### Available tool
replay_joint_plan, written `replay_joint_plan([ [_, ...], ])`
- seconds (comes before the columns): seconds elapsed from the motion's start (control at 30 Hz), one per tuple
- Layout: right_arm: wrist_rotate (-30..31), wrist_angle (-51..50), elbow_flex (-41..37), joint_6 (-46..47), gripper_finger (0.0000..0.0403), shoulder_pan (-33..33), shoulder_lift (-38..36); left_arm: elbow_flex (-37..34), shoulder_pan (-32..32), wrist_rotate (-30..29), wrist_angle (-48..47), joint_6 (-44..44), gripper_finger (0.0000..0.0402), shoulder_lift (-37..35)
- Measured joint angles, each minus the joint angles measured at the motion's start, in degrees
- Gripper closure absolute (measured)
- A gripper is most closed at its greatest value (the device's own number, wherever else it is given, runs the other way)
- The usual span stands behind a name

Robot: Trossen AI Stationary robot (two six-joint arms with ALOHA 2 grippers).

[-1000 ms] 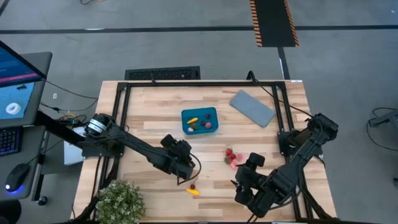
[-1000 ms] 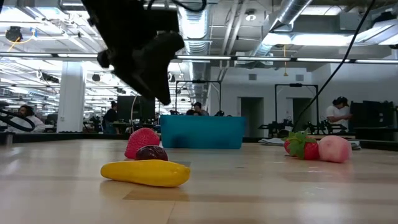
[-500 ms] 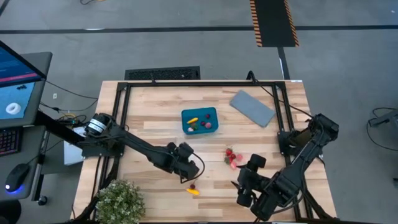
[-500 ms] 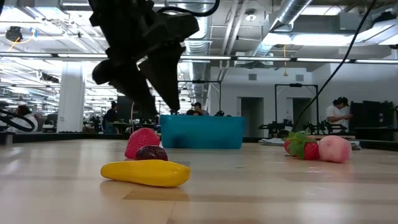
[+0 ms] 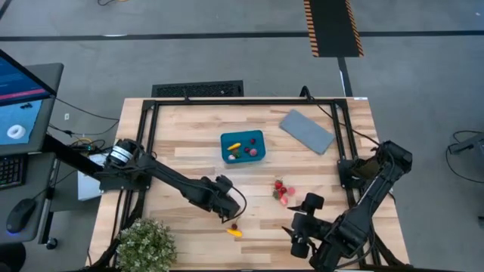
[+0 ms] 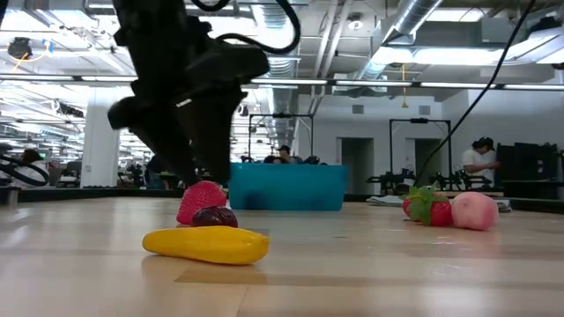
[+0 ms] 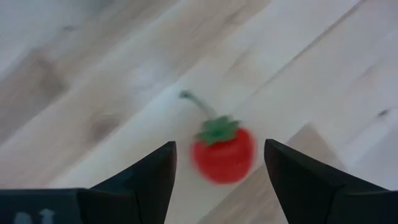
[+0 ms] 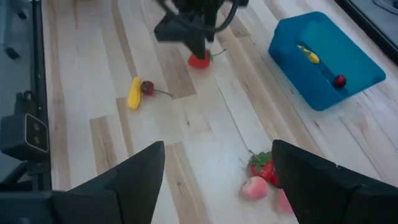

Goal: Pick and placing Produce into tupperware
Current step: Put the red strawberry into the blue bin

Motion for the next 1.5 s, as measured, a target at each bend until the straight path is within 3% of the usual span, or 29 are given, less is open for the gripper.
replay_joint_plan([
  [0.73,-0.2,0.4,0.0,-0.5,0.0085,-0.3,0.0,0.2,-0.9,4.7,5.0,0.3,0.0170,5.4],
  [0.97,-0.2,0.4,0.0,-0.6,0.0085,-0.3,0.0,0.3,-0.9,3.7,4.7,1.6,0.0236,5.3],
  [1.07,-0.2,0.4,0.0,-0.6,0.0085,-0.3,0.0,0.3,-0.9,3.4,4.7,1.8,0.0236,5.3],
  [1.23,-0.2,-0.1,0.0,-0.6,0.0085,-0.4,0.0,0.6,-0.9,2.6,5.3,4.5,0.0234,5.3],
  [1.4,-0.2,-3.5,0.0,1.9,0.0085,-0.7,0.0,3.7,-0.9,0.3,5.5,11.4,0.0195,5.3],
  [1.5,0.5,-6.9,0.0,4.4,0.0085,-0.3,0.0,6.8,-0.7,-2.0,5.4,16.6,0.0203,5.3],
])
